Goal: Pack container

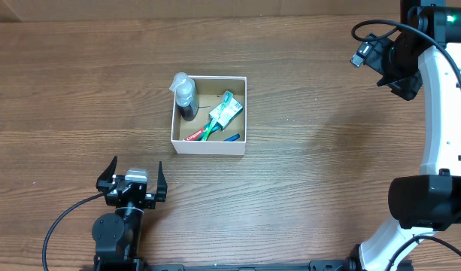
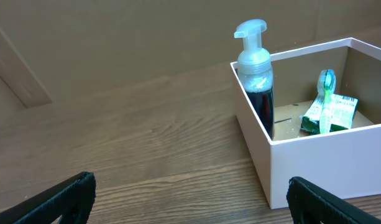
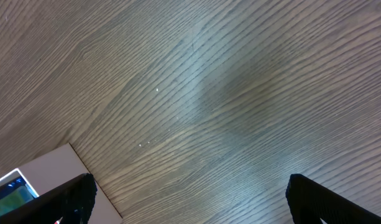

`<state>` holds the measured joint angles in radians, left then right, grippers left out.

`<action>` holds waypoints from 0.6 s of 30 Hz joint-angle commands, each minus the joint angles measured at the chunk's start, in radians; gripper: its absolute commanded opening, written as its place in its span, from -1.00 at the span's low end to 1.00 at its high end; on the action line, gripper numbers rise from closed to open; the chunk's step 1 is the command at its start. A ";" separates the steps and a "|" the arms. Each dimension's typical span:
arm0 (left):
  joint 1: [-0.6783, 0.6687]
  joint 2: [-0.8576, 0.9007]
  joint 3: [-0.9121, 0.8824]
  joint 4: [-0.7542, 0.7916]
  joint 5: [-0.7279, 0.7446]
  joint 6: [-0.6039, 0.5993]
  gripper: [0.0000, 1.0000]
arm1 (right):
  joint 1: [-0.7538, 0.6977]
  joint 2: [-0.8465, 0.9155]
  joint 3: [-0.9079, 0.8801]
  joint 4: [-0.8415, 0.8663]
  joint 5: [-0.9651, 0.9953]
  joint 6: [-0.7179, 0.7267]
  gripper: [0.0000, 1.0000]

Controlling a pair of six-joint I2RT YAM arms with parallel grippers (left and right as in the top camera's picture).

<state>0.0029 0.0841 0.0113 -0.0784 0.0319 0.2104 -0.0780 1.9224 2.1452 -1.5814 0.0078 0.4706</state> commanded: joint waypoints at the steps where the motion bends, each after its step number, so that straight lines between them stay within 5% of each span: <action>1: 0.010 -0.012 -0.006 0.002 -0.013 0.011 1.00 | 0.006 -0.013 0.005 0.005 0.010 0.000 1.00; 11: 0.010 -0.012 -0.006 0.001 -0.013 0.011 1.00 | 0.350 -0.406 -0.042 0.005 0.009 0.000 1.00; 18: 0.010 -0.012 -0.006 0.001 -0.013 0.011 1.00 | 0.362 -0.764 -0.455 0.043 0.032 -0.004 1.00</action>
<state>0.0029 0.0826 0.0109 -0.0792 0.0280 0.2115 0.2993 1.2499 1.8572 -1.5402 0.0212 0.4706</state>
